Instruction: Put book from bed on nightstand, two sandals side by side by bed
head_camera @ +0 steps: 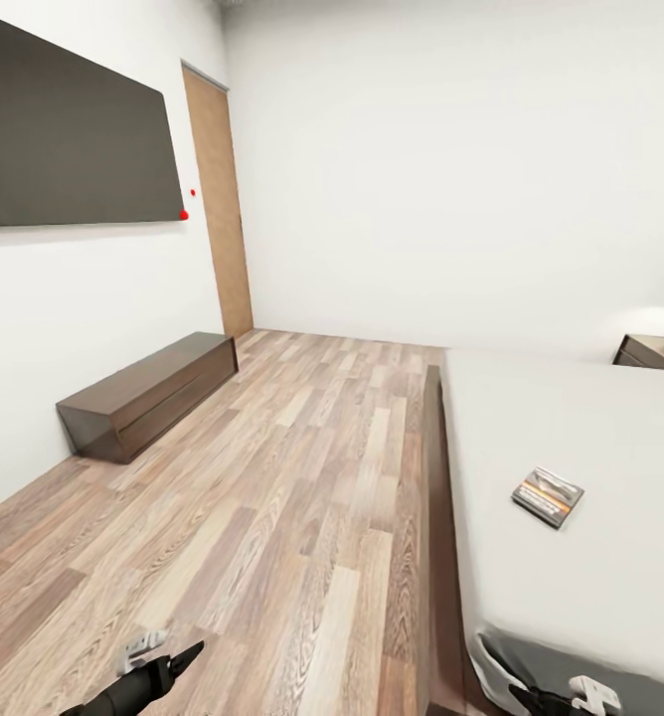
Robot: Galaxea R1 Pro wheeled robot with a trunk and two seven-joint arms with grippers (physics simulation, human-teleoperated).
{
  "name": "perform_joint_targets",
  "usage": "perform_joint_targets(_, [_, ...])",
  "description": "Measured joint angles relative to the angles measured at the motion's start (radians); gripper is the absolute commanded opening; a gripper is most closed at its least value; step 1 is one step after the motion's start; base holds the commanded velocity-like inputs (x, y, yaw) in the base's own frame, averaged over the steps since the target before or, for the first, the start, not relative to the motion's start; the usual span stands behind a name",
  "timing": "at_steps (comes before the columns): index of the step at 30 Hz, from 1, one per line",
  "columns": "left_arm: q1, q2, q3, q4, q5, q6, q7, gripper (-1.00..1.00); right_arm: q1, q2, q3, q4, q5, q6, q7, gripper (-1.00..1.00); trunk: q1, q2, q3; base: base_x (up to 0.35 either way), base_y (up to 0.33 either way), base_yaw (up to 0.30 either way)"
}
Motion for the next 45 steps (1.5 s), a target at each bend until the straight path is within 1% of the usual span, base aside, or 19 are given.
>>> perform_joint_targets(16, [0.0,0.0,0.0,0.0,0.0,0.0,0.0,1.0,0.0,0.0,0.0,0.0,0.0,0.0,0.0,1.0,0.0,0.0,0.0,0.0,0.0,0.225])
perform_joint_targets(45, [0.0,0.0,0.0,0.0,0.0,0.0,0.0,1.0,0.0,0.0,0.0,-0.002,-0.001,0.0,0.001,1.0,-0.111,0.203,0.091,0.0,0.0,0.009])
